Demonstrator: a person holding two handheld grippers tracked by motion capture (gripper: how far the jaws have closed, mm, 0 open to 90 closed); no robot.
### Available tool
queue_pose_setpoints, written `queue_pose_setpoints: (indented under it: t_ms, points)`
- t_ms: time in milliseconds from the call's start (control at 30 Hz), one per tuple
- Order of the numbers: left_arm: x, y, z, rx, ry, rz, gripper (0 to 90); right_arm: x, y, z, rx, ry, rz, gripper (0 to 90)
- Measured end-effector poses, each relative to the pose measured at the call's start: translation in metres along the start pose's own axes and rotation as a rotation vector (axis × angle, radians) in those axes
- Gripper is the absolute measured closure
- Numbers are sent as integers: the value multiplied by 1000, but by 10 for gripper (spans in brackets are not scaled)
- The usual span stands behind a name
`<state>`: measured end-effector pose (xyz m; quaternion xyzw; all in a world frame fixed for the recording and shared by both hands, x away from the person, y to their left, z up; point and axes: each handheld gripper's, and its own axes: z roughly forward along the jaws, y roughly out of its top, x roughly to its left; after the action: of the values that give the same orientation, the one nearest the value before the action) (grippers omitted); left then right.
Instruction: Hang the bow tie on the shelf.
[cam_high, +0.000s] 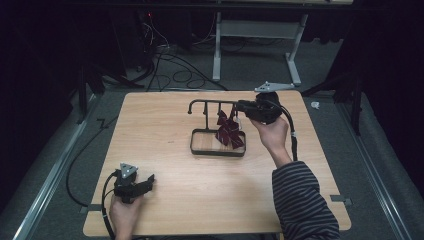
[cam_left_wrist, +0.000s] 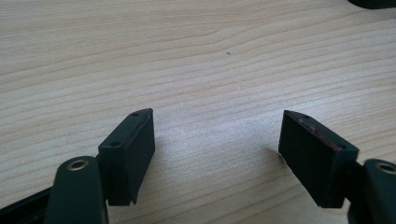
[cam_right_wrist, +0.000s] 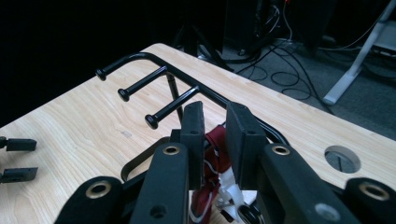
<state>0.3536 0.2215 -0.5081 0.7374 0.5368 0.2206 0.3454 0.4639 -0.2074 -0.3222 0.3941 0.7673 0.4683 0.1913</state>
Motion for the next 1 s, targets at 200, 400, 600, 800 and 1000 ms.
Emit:
queue_pose_setpoints:
  t_ms: [200, 400, 600, 800, 1000]
  points:
    - [0, 0, 0, 0, 0, 1, 276, -5, -5, -10, -11, -10, 10, 772]
    - [0, 0, 0, 1, 2, 1, 277, -8, -13, -20, -17, -14, 17, 748]
    - [-1, 0, 0, 2, 4, 5, 278, -10, -18, -32, -48, -16, 33, 736]
    - [-1, 0, 0, 2, 5, 6, 278, -14, -23, -40, -57, -20, 46, 731]
    - [-1, 0, 0, 2, 7, 7, 278, -18, -32, -46, -53, -30, 57, 721]
